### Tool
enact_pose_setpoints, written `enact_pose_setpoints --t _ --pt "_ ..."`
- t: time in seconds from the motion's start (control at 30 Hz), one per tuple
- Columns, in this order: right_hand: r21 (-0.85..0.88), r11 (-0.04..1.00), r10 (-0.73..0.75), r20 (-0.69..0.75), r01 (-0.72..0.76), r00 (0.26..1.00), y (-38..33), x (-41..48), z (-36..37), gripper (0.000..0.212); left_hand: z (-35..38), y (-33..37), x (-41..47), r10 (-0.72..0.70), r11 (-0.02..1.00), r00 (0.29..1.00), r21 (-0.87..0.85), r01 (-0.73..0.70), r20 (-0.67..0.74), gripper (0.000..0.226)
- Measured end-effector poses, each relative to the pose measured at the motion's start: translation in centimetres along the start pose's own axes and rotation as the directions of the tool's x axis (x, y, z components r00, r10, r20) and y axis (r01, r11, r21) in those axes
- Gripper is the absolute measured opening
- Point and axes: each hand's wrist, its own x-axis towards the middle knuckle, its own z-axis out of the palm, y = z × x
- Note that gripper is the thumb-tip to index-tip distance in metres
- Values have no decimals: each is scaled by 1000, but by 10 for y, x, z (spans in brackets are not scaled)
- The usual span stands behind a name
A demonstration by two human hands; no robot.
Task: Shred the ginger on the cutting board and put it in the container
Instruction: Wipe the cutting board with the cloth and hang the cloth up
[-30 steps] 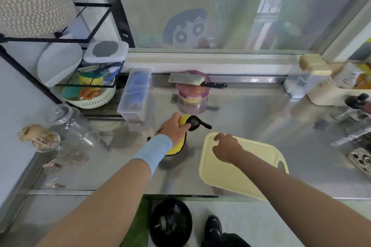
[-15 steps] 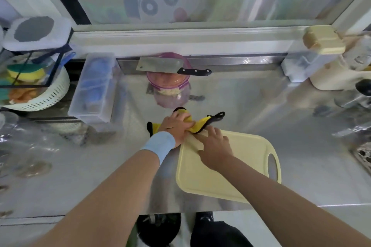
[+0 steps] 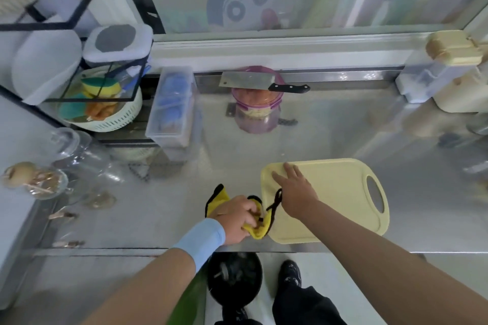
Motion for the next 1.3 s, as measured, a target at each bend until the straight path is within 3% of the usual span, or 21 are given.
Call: enact_pose_setpoints --t 0.13,0.23,0.3,0.37,0.43,0.5,0.57,0.63,0.67,0.7,0.77,0.8,0.87,0.93,1.0,1.03,1.1,1.17,1.2,1.23,1.3 --pt "-30 999 -20 30 21 999 -30 -10 13 72 8 6 -39 -82 991 976 -87 101 201 21" --pt "-26 998 -48 85 50 995 -56 -14 24 79 -2 3 -60 -220 947 891 -133 293 398 34" --pt "-8 999 -52 108 54 993 -67 -17 28 82 -11 -11 -67 -303 915 862 -128 382 407 36" --pt "-5 1000 13 68 -12 998 -70 -19 28 81 -23 -24 -71 -379 866 861 -198 459 338 32" --pt "-25 984 174 21 -174 985 -68 -22 24 78 -36 -32 -69 -420 828 875 -291 479 241 34" --pt "39 960 273 91 -277 958 -70 -24 21 77 -47 -35 -63 -432 802 891 -392 451 140 30" --pt "118 954 258 141 -275 956 -78 -20 20 72 -60 -34 -55 -436 790 900 -476 386 7 14" --pt "265 942 193 73 -206 978 -88 -13 11 61 -74 -31 -45 -470 764 873 -556 327 -132 7" --pt "420 891 177 28 -172 984 -92 -11 2 56 -82 -27 -39 -485 746 851 -603 283 -201 5" --pt "620 771 184 6 -148 983 -96 -10 -8 50 -89 -23 -32 -497 724 827 -651 228 -264 3" --pt "908 401 112 83 -121 990 -98 -9 -27 39 -104 -15 -15 -515 669 794 -730 138 -322 14" --pt "951 277 40 135 -141 990 -95 -8 -36 32 -108 -11 -6 -509 637 801 -764 105 -315 22" --pt "971 200 14 134 -134 991 -82 -4 -50 34 -115 -6 13 -462 623 843 -777 86 -277 33" --pt "969 239 156 18 -56 988 -60 11 -60 51 -113 -2 31 -459 602 852 -793 89 -252 43" --pt "941 336 290 -140 37 947 -38 28 -73 50 -104 -2 45 -537 610 800 -778 151 -266 45" --pt "918 392 333 -209 67 919 -27 35 -80 46 -98 -5 51 -558 685 777 -691 233 -291 41" --pt "820 564 317 -319 92 893 -9 51 -90 39 -81 -9 61 -483 851 834 -370 373 -267 31" --pt "540 841 143 -293 40 945 1 65 -92 41 -62 -8 66 -379 924 919 -97 369 -110 46" --pt "260 965 41 -215 17 976 4 71 -89 43 -53 -8 67 -329 944 944 25 330 -41 64" --pt "-21 999 -39 -149 36 988 6 77 -86 45 -45 -9 68 -290 950 957 123 287 8 81" --pt "-302 941 -189 -90 154 978 7 84 -74 49 -36 -13 67 -249 950 968 198 240 23 99"
